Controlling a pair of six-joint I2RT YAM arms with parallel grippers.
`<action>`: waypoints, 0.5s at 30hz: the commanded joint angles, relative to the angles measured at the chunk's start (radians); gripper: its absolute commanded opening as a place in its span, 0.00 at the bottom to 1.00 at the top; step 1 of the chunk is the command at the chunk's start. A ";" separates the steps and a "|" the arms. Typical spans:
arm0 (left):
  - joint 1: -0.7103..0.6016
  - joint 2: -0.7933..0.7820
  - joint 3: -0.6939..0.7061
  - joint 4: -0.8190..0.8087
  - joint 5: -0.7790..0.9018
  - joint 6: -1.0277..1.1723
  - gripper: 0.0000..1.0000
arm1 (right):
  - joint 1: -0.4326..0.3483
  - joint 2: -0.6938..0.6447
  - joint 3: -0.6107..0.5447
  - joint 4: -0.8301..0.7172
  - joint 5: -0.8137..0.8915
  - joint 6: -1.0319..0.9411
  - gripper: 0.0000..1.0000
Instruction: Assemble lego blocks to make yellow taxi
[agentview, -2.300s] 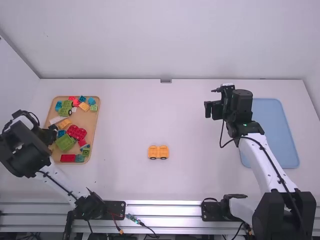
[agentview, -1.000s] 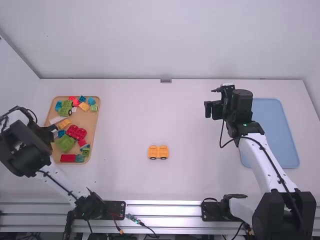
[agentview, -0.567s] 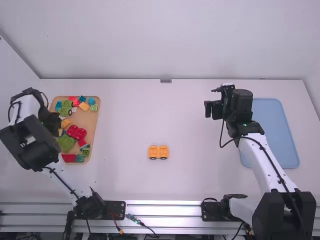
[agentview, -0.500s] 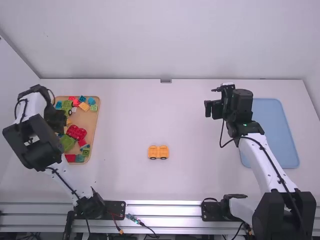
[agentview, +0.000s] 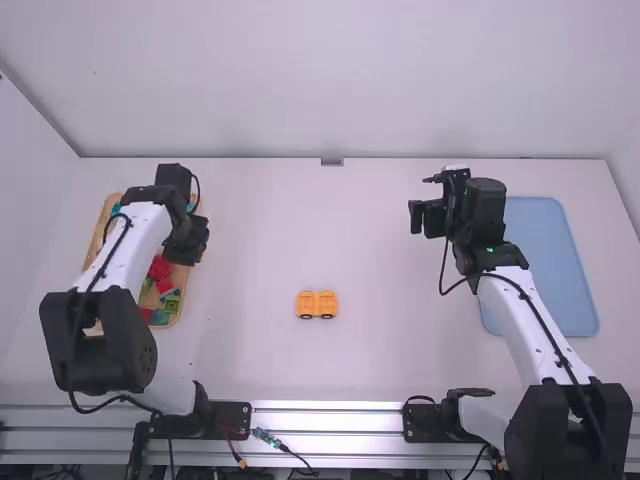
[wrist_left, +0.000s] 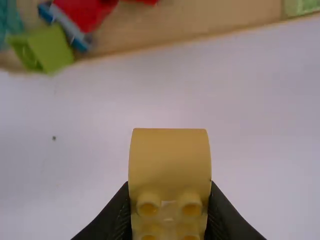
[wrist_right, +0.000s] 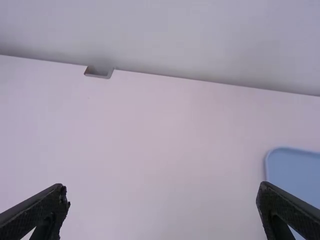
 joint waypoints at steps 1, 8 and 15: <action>-0.056 -0.034 -0.050 -0.007 0.001 -0.158 0.02 | 0.002 0.001 0.018 0.003 -0.008 0.004 0.99; -0.213 -0.035 -0.177 0.096 0.070 -0.185 0.02 | 0.002 0.001 0.018 0.004 -0.062 0.004 0.99; -0.291 -0.035 -0.261 0.164 0.077 -0.264 0.02 | 0.002 0.001 0.018 0.003 -0.062 0.004 0.99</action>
